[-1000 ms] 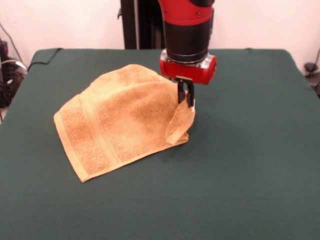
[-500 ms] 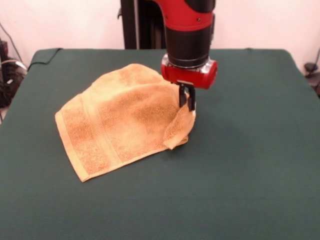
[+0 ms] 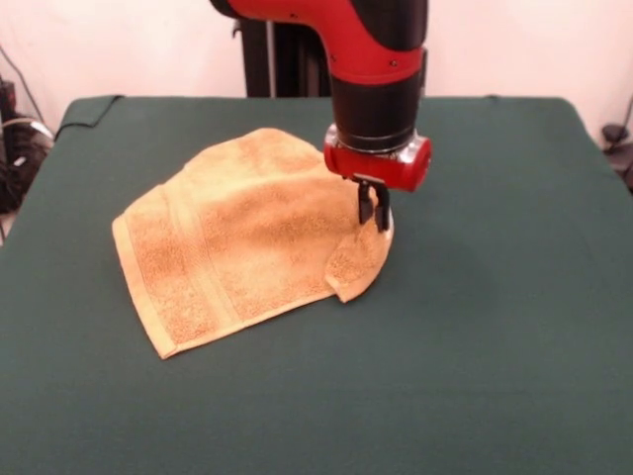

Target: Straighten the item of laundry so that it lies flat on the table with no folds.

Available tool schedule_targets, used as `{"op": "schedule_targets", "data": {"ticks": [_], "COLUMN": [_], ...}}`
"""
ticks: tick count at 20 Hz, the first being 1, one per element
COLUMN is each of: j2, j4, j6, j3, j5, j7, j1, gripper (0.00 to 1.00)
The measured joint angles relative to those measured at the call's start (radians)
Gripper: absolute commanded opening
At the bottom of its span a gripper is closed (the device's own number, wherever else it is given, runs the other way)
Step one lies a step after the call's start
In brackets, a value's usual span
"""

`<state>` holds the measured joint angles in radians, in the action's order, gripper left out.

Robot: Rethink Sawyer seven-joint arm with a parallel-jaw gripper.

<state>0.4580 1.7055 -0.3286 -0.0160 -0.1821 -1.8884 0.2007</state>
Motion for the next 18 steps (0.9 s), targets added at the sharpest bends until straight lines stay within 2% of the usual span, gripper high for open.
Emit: {"op": "schedule_targets", "data": {"ticks": [18], "j2": [-0.018], "j4": [0.003], "j6": [0.012], "j3": [-0.001], "j5": [-0.062], "j7": [0.0], "j1": [-0.012], "gripper": [0.0]}}
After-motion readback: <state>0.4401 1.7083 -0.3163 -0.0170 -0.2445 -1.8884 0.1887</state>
